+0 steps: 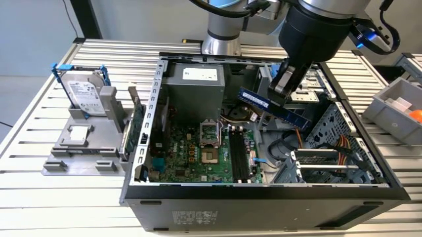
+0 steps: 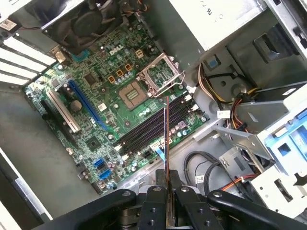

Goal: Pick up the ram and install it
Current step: 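Insert the ram into the slot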

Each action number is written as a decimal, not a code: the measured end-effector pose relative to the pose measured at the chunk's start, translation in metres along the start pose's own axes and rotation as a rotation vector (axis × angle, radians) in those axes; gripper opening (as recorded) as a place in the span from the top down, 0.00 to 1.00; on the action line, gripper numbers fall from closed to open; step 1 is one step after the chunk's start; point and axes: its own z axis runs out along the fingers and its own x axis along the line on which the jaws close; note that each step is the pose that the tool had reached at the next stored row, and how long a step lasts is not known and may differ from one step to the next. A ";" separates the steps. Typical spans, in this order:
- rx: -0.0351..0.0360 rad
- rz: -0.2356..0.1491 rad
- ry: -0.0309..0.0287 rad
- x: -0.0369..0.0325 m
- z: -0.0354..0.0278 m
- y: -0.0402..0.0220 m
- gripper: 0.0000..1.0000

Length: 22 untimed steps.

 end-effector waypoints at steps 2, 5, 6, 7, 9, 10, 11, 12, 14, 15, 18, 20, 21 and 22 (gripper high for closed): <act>0.0002 0.018 -0.0006 0.0000 0.0001 0.0000 1.00; 0.0004 0.044 -0.0016 0.0000 0.0002 0.0000 1.00; 0.0005 0.053 -0.0020 0.0000 0.0002 0.0000 1.00; 0.0006 0.062 -0.0023 0.0000 0.0003 0.0000 1.00; 0.0007 0.080 -0.0030 0.0000 0.0004 0.0000 1.00; 0.0009 0.089 -0.0032 0.0000 0.0004 0.0000 1.00; 0.0009 0.099 -0.0036 0.0000 0.0005 0.0000 1.00; 0.0010 0.108 -0.0040 0.0000 0.0005 0.0000 1.00; 0.0012 0.125 -0.0046 0.0000 0.0005 0.0000 1.00; 0.0013 0.135 -0.0050 0.0000 0.0005 0.0000 1.00; 0.0016 0.164 -0.0061 0.0000 0.0005 0.0000 1.00; 0.0018 0.183 -0.0067 0.0000 0.0006 0.0000 1.00; 0.0019 0.193 -0.0071 0.0000 0.0006 0.0000 1.00; 0.0020 0.204 -0.0075 0.0000 0.0006 0.0000 1.00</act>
